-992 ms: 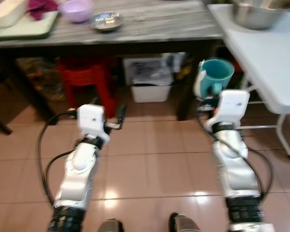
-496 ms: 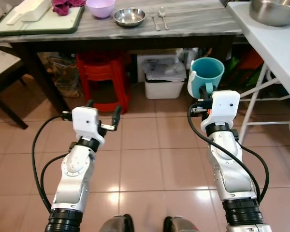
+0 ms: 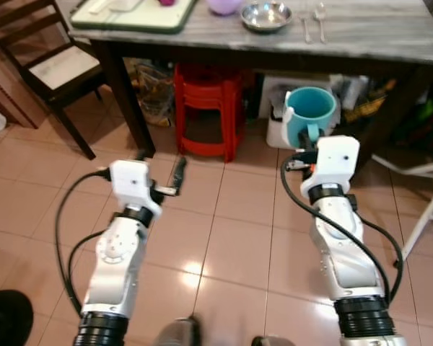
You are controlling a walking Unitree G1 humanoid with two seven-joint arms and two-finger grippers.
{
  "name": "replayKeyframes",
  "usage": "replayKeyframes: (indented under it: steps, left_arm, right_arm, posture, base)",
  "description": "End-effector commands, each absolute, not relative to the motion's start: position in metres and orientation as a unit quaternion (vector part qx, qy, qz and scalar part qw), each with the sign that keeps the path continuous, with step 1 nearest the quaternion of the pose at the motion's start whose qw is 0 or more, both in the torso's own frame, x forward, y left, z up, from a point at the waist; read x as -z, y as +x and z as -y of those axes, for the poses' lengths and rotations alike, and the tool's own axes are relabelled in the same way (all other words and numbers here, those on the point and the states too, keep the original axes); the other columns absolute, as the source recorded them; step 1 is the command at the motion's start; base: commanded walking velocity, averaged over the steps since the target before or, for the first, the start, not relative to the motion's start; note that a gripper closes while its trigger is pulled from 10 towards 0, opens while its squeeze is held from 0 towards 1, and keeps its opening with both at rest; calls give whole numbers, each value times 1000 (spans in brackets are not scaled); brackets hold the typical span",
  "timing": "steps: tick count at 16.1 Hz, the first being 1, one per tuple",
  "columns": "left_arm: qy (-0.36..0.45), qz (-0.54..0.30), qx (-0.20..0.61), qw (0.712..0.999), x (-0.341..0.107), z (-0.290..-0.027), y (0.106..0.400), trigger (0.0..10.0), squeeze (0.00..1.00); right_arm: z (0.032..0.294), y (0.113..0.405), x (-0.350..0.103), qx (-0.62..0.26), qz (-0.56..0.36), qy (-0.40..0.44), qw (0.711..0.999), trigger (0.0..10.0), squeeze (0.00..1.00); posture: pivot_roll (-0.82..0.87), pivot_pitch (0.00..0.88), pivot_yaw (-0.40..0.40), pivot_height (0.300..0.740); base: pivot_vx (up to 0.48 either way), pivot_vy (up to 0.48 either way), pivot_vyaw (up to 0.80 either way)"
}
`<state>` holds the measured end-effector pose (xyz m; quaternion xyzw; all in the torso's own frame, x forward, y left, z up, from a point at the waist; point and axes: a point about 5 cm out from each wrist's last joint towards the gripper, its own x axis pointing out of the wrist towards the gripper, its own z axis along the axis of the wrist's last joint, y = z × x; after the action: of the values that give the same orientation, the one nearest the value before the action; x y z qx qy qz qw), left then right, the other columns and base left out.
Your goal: Setting the table
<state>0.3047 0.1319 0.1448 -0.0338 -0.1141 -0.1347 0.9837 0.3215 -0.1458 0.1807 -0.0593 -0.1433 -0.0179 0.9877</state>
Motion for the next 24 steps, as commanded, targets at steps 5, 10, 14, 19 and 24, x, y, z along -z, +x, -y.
replayKeyframes:
  steps: [5, 10, 14, 19, 24]
  left_arm:
    - [-29, 108, 131, 985, -143, -140, 299, 10000, 0]
    - [-26, 108, 134, 985, -145, -142, 300, 10000, 0]
    - [-23, 112, 142, 983, -148, -141, 303, 10000, 0]
    - [-30, 110, 142, 983, -145, -138, 300, 10000, 0]
    - [-37, 109, 148, 982, -144, -136, 299, 10000, 0]
  right_arm:
    - [165, 306, -171, 63, 140, -46, 987, 10000, 0]
    - [186, 291, -153, 120, 116, -50, 985, 10000, 0]
    - [188, 291, -154, 122, 118, -52, 984, 10000, 0]
    - [187, 296, -158, 112, 122, -55, 985, 10000, 0]
    - [185, 297, -157, 106, 121, -58, 985, 10000, 0]
  posture:
    - [-107, 199, 27, 740]
    - [-97, 194, 42, 740]
    - [-102, 187, 45, 740]
    - [-103, 184, 28, 740]
    - [-106, 187, 29, 740]
  base:
    - [302, 0, 0]
    - [300, 0, 0]
    - [327, 0, 0]
    - [374, 0, -83]
    - [379, 0, -552]
